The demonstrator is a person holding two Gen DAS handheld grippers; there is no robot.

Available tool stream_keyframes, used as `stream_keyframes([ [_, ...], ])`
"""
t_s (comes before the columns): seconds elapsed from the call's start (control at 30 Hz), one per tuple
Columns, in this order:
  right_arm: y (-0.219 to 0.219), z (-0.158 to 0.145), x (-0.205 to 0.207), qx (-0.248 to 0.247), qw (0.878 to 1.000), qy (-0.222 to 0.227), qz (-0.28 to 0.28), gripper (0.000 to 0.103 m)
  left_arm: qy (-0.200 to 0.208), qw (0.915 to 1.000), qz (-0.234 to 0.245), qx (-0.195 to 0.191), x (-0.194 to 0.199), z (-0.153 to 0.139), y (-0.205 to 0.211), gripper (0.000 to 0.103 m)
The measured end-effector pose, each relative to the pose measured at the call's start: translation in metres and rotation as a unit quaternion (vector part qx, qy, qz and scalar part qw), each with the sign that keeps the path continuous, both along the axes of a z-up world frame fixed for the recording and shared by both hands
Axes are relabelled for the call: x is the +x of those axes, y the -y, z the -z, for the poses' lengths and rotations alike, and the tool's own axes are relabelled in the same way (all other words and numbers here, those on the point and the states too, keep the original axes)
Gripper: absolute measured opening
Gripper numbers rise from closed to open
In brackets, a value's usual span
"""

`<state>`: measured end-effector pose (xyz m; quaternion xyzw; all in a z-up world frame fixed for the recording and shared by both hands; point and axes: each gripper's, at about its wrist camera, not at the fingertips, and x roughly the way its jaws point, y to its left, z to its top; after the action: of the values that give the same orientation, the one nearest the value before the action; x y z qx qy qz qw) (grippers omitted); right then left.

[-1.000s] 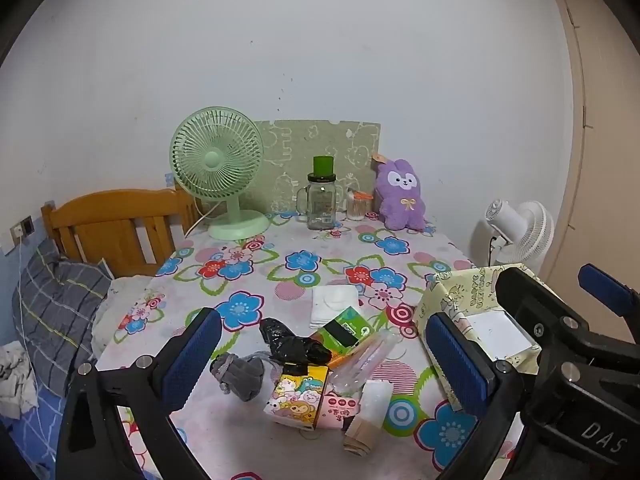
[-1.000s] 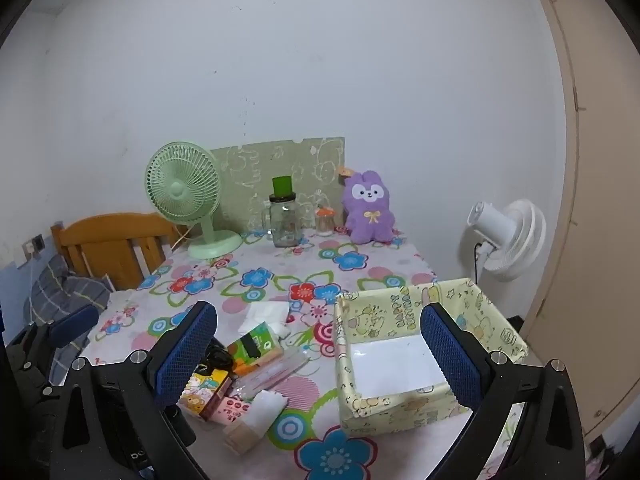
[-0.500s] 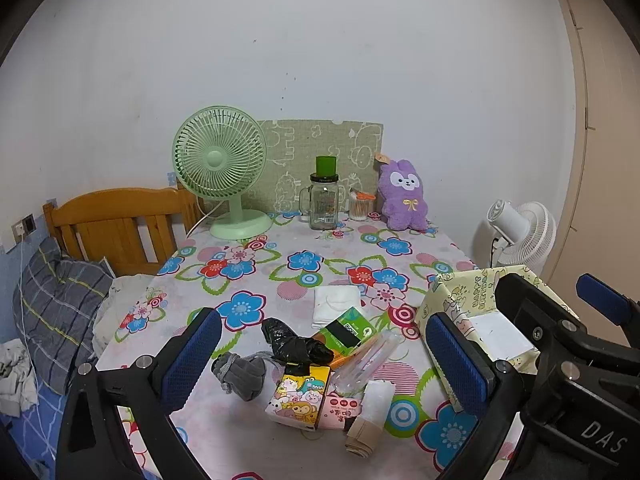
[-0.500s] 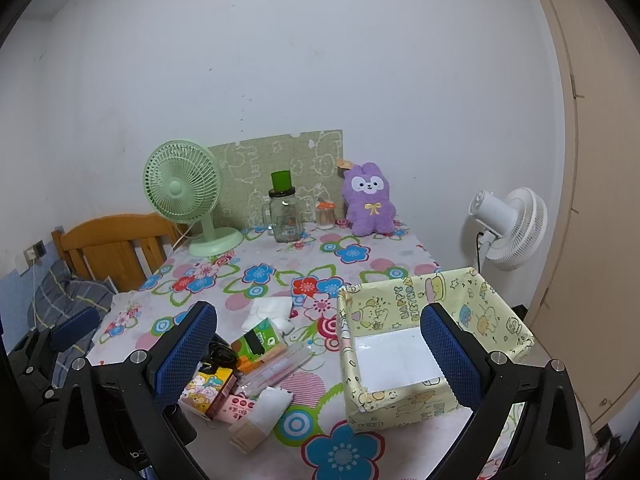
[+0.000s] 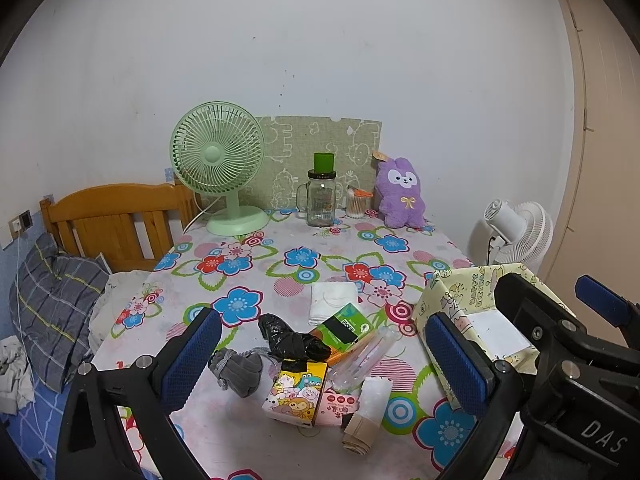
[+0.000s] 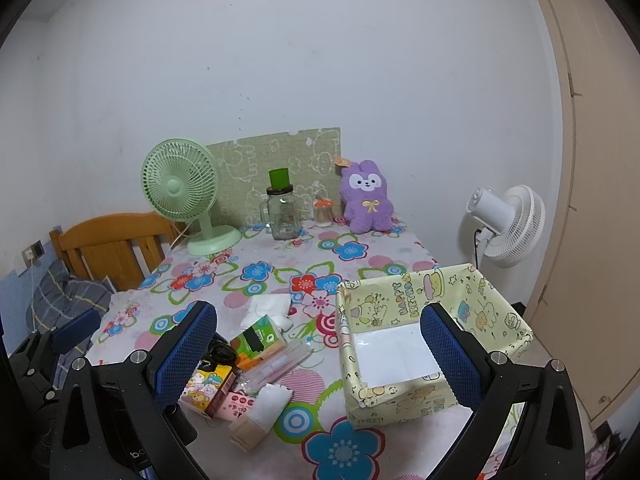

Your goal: Organize soft objects

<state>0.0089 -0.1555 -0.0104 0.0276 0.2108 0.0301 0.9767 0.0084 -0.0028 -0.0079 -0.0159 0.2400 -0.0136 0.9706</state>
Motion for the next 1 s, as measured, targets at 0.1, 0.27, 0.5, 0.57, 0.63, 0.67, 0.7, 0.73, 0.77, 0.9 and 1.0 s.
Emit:
stream_keyframes([
  [0.1,-0.0001,-0.0007,0.0,-0.001,1.0,0.001,0.001,0.103,0.001,1.0,0.0,-0.001,-0.0001,0.0008,-0.0002,0.102],
  [0.27,-0.0002,-0.0012,0.0002,-0.001,1.0,0.001,0.001,0.103,0.001,1.0,0.0,0.0,-0.0004,0.0012,0.0003,0.102],
  [0.5,-0.0003,-0.0013,-0.0002,-0.001,1.0,0.001,0.003,0.103,0.001,1.0,0.001,-0.001,-0.0004,0.0011,-0.0005,0.102],
  [0.57,-0.0001,-0.0012,0.0,-0.001,1.0,0.0,0.003,0.103,0.001,1.0,0.001,-0.001,-0.0001,0.0011,-0.0008,0.102],
  [0.63,0.0,-0.0012,0.0001,-0.001,1.0,0.0,0.003,0.103,0.001,1.0,0.001,-0.001,0.0001,0.0011,-0.0006,0.102],
  [0.67,0.0001,-0.001,0.0,-0.001,1.0,0.0,0.003,0.103,0.001,1.0,0.001,-0.001,0.0,0.0012,-0.0006,0.102],
  [0.7,0.0002,-0.001,0.0,-0.001,1.0,-0.001,0.002,0.103,0.001,1.0,0.001,0.0,0.0,0.0014,-0.0008,0.102],
  [0.73,0.0004,-0.001,0.0003,-0.001,1.0,-0.002,0.002,0.103,0.001,1.0,0.001,-0.001,-0.0002,0.0014,-0.0009,0.102],
  [0.77,0.0006,-0.001,0.0002,-0.001,1.0,-0.002,0.002,0.103,0.0,1.0,0.001,-0.001,-0.0002,0.0017,-0.0008,0.102],
  [0.9,0.0006,-0.0011,0.0,-0.001,1.0,-0.002,0.002,0.103,0.0,1.0,0.001,-0.001,-0.0002,0.0018,-0.0011,0.102],
  [1.0,0.0008,-0.0009,0.0003,0.0,1.0,-0.001,0.003,0.103,0.0,1.0,0.002,-0.002,-0.0001,0.0017,-0.0014,0.102],
])
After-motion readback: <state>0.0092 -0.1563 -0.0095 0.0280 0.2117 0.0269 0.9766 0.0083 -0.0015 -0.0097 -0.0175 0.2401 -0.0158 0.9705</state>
